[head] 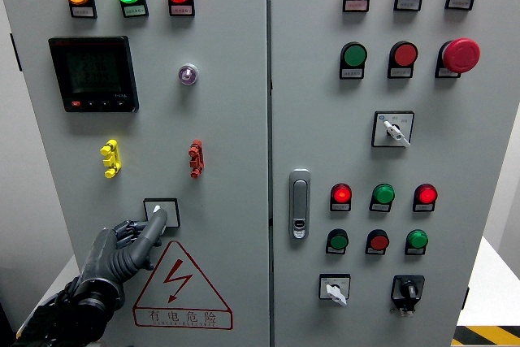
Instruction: Turn on light switch 1
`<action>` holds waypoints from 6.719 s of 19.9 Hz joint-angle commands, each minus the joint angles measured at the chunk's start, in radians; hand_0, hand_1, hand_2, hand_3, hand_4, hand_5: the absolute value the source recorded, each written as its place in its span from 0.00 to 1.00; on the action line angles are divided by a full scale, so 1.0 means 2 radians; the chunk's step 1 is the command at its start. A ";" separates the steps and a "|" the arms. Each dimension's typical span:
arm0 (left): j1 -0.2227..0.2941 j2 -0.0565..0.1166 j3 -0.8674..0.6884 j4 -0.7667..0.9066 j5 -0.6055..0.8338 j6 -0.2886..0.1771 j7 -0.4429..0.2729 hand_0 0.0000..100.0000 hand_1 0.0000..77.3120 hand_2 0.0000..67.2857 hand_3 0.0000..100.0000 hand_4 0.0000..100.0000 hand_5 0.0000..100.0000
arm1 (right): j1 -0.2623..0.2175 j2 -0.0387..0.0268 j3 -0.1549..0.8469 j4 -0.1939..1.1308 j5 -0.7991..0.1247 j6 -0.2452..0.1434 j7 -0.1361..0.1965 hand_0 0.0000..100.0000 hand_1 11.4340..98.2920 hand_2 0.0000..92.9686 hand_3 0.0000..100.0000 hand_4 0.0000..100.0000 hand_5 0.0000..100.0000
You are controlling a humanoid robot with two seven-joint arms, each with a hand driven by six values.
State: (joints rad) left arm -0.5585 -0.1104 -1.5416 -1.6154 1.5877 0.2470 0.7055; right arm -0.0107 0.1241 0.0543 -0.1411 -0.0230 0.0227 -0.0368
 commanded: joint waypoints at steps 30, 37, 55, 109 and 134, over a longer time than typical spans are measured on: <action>-0.004 0.000 0.000 0.000 0.000 0.000 0.004 0.55 0.55 0.79 0.75 0.94 0.73 | 0.000 0.0001 0.000 0.000 0.000 0.000 0.000 0.00 0.09 0.00 0.20 0.19 0.10; -0.004 0.000 0.000 -0.001 0.000 0.001 0.004 0.60 0.46 0.79 0.76 0.94 0.73 | 0.000 0.0001 0.000 0.000 0.000 -0.001 0.000 0.00 0.10 0.00 0.20 0.19 0.10; -0.001 -0.002 0.005 -0.003 -0.001 0.001 0.002 0.00 0.58 0.79 0.75 0.91 0.68 | 0.000 0.0001 0.000 0.000 0.000 0.000 0.000 0.00 0.10 0.00 0.20 0.19 0.10; 0.295 0.125 0.181 0.308 -0.310 -0.124 -0.434 0.00 0.34 0.38 0.50 0.65 0.61 | 0.000 0.0001 0.000 0.000 0.000 -0.001 0.000 0.00 0.10 0.00 0.20 0.19 0.10; 0.243 0.061 0.697 0.780 -0.649 -0.257 -0.374 0.00 0.01 0.01 0.00 0.00 0.00 | 0.000 0.0001 0.000 0.000 0.000 0.000 0.000 0.00 0.09 0.00 0.20 0.19 0.10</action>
State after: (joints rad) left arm -0.0732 0.0301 -0.1881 -0.0700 0.2884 -0.2598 -0.0565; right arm -0.0108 0.1242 0.0540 -0.1411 -0.0230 0.0229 -0.0368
